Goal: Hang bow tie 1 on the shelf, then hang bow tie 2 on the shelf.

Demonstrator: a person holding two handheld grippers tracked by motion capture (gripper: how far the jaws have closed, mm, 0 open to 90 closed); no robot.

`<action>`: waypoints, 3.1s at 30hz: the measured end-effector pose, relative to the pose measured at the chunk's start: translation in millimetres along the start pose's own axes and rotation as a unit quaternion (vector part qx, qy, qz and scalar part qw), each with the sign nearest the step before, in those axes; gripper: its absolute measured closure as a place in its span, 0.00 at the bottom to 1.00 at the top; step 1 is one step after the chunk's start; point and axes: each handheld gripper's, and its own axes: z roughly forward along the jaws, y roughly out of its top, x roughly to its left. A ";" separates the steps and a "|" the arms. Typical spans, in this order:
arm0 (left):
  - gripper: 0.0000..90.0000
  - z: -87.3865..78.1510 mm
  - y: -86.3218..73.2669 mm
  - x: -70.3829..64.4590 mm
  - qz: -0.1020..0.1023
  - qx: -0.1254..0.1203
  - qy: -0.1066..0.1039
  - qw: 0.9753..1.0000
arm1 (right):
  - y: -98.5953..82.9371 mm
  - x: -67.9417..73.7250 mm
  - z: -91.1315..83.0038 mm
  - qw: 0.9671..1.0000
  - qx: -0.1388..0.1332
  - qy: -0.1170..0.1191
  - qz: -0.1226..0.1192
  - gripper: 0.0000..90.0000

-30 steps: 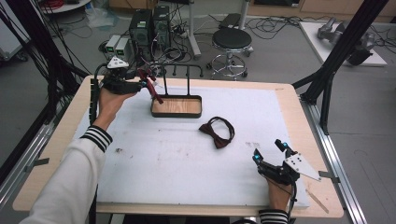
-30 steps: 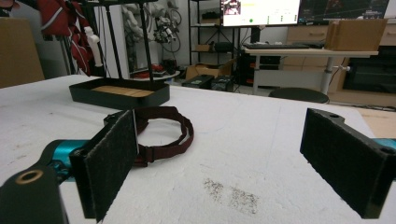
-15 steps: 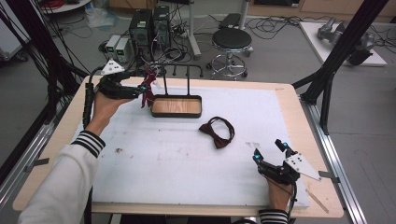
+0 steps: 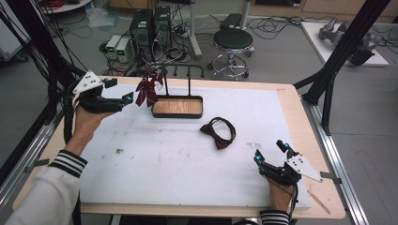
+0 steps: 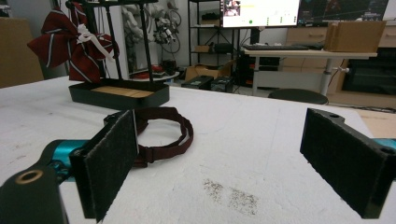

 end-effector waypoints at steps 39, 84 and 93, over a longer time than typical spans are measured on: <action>0.17 -77.3 -122.8 -56.9 -0.030 -0.081 -0.012 0.996 | -0.2 0.2 -0.5 1.000 -0.002 0.001 -0.001 0.12; 0.17 -72.5 -143.0 -56.0 -0.049 -0.074 0.008 0.996 | 76.1 34.4 51.9 0.983 0.136 0.095 -0.074 0.12; 0.17 -73.6 -144.6 -55.3 -0.055 -0.081 0.007 0.995 | 90.1 46.6 87.6 0.967 0.194 0.133 -0.097 0.12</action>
